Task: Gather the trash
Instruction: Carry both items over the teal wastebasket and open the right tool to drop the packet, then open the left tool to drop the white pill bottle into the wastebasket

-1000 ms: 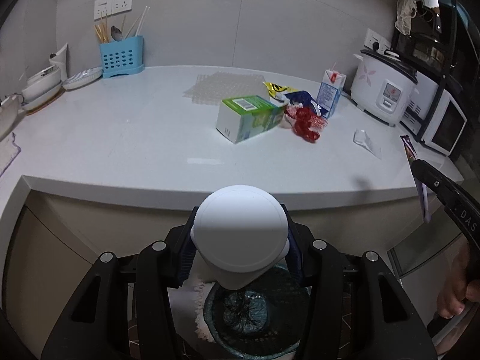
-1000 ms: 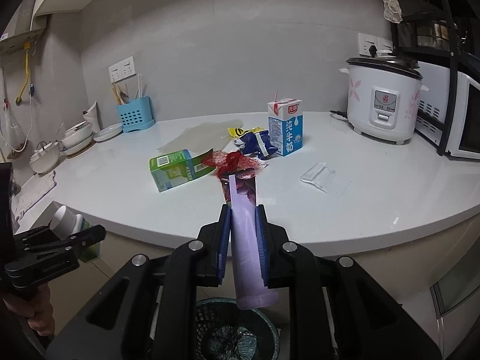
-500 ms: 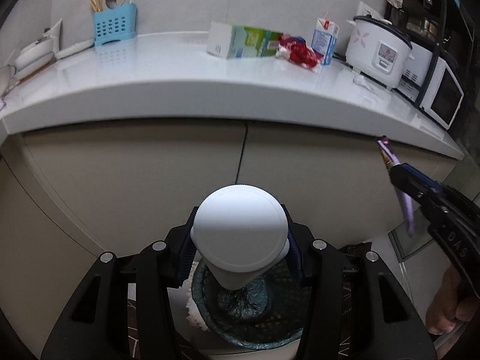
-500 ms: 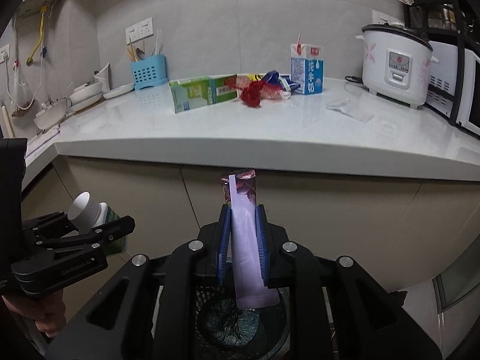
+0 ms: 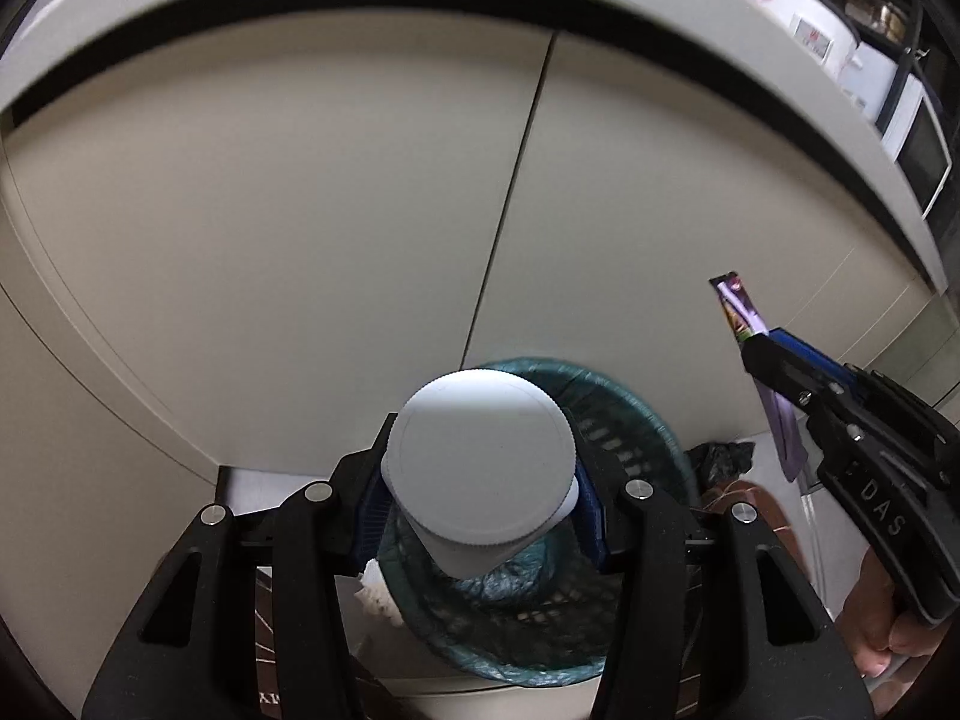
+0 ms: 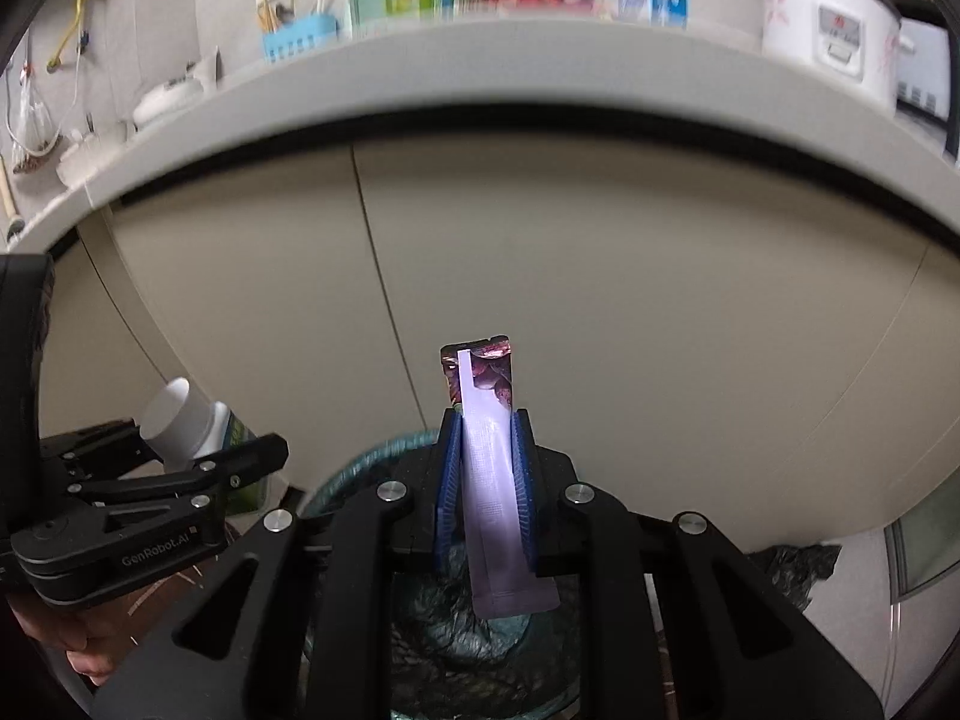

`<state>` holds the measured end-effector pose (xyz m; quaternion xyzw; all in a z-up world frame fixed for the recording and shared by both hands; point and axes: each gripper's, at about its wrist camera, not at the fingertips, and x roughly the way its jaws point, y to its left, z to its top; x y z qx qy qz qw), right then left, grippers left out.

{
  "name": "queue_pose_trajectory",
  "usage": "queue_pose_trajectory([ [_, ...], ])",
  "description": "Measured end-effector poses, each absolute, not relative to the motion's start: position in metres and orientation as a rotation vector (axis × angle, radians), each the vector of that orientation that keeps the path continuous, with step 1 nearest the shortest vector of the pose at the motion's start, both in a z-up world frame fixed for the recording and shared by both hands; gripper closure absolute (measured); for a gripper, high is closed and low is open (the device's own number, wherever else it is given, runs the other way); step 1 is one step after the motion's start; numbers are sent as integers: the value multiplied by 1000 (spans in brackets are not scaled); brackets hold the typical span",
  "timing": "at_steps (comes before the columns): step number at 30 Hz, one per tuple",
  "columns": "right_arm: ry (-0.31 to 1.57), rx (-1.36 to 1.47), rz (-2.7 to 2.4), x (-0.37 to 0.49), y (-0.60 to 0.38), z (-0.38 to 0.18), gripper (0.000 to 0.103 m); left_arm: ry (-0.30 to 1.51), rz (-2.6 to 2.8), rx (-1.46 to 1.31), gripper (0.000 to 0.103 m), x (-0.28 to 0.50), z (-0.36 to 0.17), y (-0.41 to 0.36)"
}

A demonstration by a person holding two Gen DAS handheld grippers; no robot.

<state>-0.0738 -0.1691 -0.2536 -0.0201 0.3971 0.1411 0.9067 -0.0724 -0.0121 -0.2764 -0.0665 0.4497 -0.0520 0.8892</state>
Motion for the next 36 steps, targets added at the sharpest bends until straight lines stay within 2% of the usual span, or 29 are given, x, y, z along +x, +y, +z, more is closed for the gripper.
queue_pose_trajectory([
  [8, 926, -47, 288, -65, -159, -302, 87, 1006, -81, -138, 54, -60, -311, -5],
  [18, 1014, -41, 286, -56, -155, -340, 86, 1041, -60, -152, 54, -45, -326, 9],
  [21, 1018, -29, 291, -54, -154, -341, 77, 1048, -56, -157, 54, -45, -329, 10],
  [23, 1004, -12, 281, -56, -160, -336, 56, 1048, -51, -154, 54, -46, -329, 9],
  [25, 991, 2, 274, -57, -166, -333, 49, 1049, -50, -156, 54, -46, -328, 9],
  [29, 955, 1, 219, -60, -182, -319, 27, 1049, -50, -147, 54, -44, -325, 7],
  [36, 934, -8, 151, -67, -211, -300, 18, 1038, -77, -132, 54, -42, -320, -8],
])
